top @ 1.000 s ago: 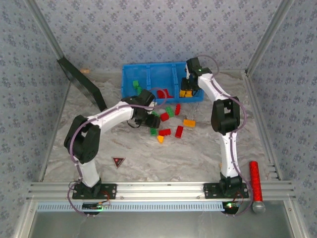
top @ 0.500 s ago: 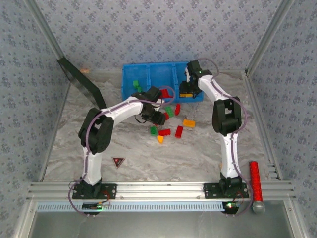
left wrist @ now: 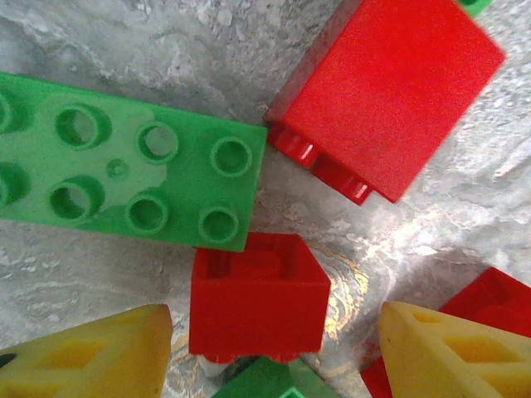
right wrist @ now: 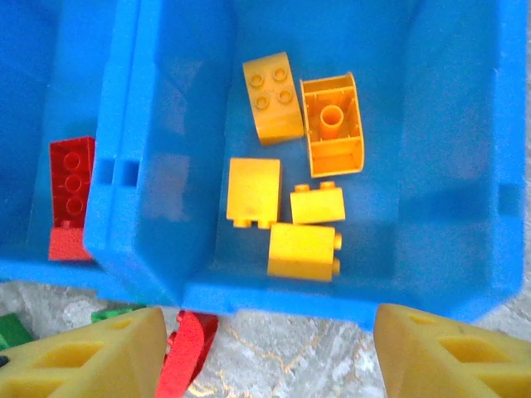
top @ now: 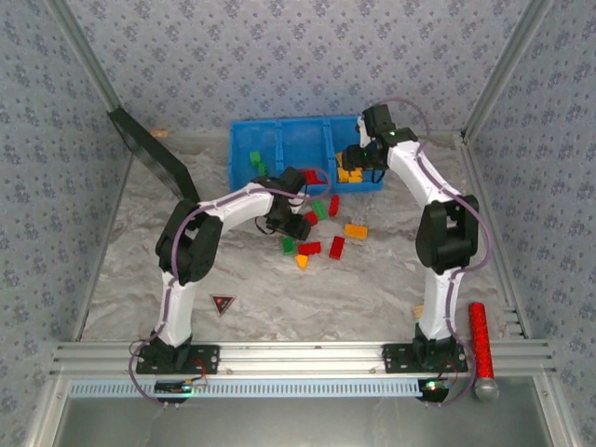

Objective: Sort the legos into containers by color
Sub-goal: Pick up the lego from the center of the table.

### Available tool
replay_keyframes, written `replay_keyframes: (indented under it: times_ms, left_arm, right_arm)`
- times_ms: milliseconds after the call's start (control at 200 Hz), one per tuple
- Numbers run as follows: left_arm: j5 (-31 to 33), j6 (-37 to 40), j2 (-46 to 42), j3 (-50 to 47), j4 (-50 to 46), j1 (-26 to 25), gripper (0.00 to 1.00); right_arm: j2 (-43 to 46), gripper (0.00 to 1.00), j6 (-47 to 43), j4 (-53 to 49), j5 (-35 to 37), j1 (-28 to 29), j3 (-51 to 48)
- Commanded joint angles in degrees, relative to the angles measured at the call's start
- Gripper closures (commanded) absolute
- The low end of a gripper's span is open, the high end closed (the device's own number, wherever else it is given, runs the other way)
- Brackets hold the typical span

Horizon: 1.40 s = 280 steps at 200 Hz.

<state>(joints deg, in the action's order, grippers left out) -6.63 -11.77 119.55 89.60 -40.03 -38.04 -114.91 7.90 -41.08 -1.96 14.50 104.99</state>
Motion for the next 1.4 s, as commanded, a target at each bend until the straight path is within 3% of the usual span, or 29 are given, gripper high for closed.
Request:
replay_keyframes:
  times_ms: [0, 445, 585, 865, 1154, 1394]
  left_arm:
    - [-0.3, 1.4, 1.9, 2.5, -0.3, -0.1, 0.34]
    - [-0.3, 3.0, 1.8, 0.9, 3.7, -0.2, 0.42]
    - [-0.7, 2.8, 2.3, 1.4, 3.6, -0.2, 0.52]
    - [-0.3, 2.4, 0.0, 2.4, -0.4, -0.5, 0.69]
    - [0.3, 2.5, -5.1, 9.4, -5.4, -0.5, 0.72]
    - [2.8, 3.3, -1.4, 23.3, -5.8, 0.0, 0.74]
  right_arm:
    - [5.7, 0.3, -0.2, -0.3, 1.5, 0.0, -4.6]
    - [23.8, 0.29, 4.6, 0.0, 3.8, -2.5, -29.5]
    - [26.8, 0.29, 4.7, -0.6, 4.0, -4.1, -32.1]
    - [28.4, 0.28, 6.1, 1.5, 1.3, -4.7, -36.2]
    - [28.3, 0.28, 8.7, 4.5, -2.2, -4.1, -42.4]
    - [25.7, 0.27, 9.0, 9.5, -5.9, -3.9, -44.5]
